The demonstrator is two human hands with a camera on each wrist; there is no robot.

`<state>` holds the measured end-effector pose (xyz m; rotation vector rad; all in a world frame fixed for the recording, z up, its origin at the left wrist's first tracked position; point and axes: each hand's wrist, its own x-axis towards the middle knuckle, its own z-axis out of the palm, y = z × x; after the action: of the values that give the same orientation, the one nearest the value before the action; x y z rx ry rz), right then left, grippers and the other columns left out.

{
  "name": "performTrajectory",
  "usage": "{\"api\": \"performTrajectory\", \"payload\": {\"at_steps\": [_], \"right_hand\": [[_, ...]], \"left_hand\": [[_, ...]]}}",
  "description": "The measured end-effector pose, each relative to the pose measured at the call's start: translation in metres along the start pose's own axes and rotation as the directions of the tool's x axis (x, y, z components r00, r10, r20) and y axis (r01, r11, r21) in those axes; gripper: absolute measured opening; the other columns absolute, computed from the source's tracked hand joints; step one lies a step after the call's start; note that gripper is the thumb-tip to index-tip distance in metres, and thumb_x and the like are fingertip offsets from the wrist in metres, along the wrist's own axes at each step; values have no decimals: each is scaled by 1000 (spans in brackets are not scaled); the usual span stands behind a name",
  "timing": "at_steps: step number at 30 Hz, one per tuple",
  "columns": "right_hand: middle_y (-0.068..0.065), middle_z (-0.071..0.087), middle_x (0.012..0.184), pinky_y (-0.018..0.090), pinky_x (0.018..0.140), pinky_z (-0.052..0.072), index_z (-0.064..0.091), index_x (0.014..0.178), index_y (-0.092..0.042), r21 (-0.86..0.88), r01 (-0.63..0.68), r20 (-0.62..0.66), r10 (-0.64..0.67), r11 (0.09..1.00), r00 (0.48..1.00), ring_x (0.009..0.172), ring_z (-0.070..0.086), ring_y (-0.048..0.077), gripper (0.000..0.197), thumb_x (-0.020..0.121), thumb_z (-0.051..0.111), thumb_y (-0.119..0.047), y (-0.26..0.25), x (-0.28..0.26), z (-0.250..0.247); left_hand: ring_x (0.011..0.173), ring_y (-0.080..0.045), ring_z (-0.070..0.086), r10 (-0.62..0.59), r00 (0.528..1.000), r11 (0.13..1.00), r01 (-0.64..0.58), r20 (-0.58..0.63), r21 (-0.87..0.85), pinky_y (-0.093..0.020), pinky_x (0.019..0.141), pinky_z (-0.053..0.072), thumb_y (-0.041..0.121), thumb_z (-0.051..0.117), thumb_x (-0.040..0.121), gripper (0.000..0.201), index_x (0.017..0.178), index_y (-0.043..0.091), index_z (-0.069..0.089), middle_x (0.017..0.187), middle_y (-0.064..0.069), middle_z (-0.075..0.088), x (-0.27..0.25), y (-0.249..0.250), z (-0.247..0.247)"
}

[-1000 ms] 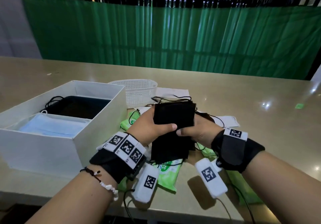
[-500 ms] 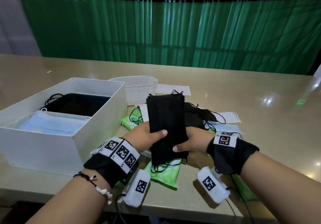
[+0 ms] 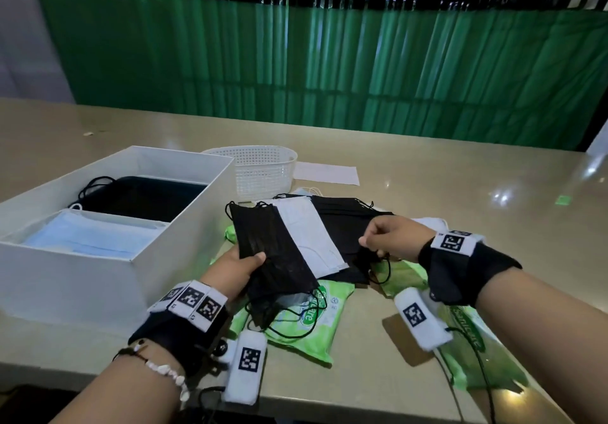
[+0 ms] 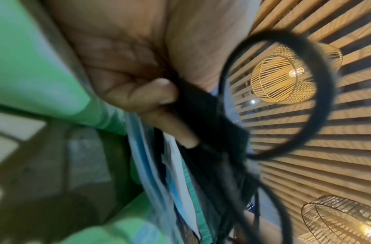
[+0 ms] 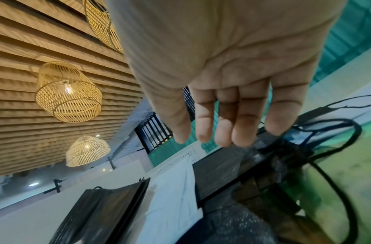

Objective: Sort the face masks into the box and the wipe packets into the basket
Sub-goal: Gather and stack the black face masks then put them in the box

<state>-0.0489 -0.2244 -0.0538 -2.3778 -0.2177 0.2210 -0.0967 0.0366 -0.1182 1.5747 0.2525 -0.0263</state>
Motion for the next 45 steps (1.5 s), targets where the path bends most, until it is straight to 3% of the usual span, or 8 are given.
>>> {"api": "performTrajectory", "payload": {"at_steps": [9, 15, 21, 30, 34, 38, 41, 45], "right_hand": [[0, 58, 84, 23, 60, 47, 59, 96, -15, -138, -160, 229, 189, 977, 955, 76, 57, 14, 18, 91, 56, -32, -28, 15, 19], [-2, 56, 71, 27, 65, 50, 57, 77, -17, -258, -152, 239, 216, 954, 947, 78, 56, 19, 25, 85, 63, -40, -37, 35, 40], [4, 59, 63, 26, 55, 46, 48, 67, -15, -8, -161, 257, 157, 987, 954, 61, 55, 17, 26, 85, 65, -16, -38, 29, 52], [4, 47, 74, 14, 37, 37, 42, 99, -16, 203, -101, -42, 112, 974, 993, 55, 45, 13, 25, 82, 58, -10, -37, 17, 59], [0, 48, 70, 17, 40, 36, 44, 114, -22, 349, -20, -299, 131, 937, 945, 56, 44, 14, 32, 86, 49, -7, -27, 6, 18], [11, 56, 93, 27, 49, 47, 45, 126, -16, 567, 43, -488, 293, 822, 822, 64, 48, 19, 46, 85, 38, 4, 9, -5, -47], [5, 47, 85, 30, 52, 52, 37, 136, 0, 530, -113, -456, 395, 840, 797, 64, 47, 14, 43, 93, 37, 1, 49, -15, -75], [0, 42, 72, 27, 58, 48, 43, 132, 6, 131, -450, -308, 468, 883, 828, 62, 47, 16, 38, 96, 38, -4, 91, -32, -80]], "left_hand": [[93, -28, 61, -11, 998, 997, 15, 54, -74, -41, 97, 45, 2, 48, 95, 21, 110, 15, 54, 100, -9, 66, 3, -5, 0], [96, -30, 62, -3, 999, 995, 8, 47, -104, -44, 96, 47, 3, 49, 95, 20, 107, 18, 56, 105, -12, 66, 6, -9, -4], [96, -30, 64, -26, 999, 987, 32, 39, -158, -40, 90, 50, 5, 50, 95, 27, 120, 13, 52, 108, -12, 66, 10, -13, -6], [100, -31, 62, -55, 998, 986, 55, 4, -154, -43, 97, 47, 8, 52, 94, 28, 122, 12, 53, 111, -14, 65, 7, -7, -1], [101, -29, 63, -23, 1000, 996, 22, -2, -89, -44, 99, 47, 13, 54, 93, 16, 108, 14, 60, 114, -14, 65, 8, 8, 5], [66, -18, 70, 29, 999, 976, -24, 18, -217, -32, 67, 59, 13, 53, 93, 11, 99, 11, 62, 78, -6, 74, 15, 34, 19], [86, -28, 68, 10, 998, 974, 3, 54, -227, -47, 88, 53, 18, 59, 90, 26, 112, 4, 63, 95, -14, 72, 21, 45, 35], [77, -27, 68, -83, 994, 980, 93, 64, -174, -44, 75, 57, 30, 67, 82, 38, 109, 4, 63, 88, -14, 72, 32, 32, 47]]}}
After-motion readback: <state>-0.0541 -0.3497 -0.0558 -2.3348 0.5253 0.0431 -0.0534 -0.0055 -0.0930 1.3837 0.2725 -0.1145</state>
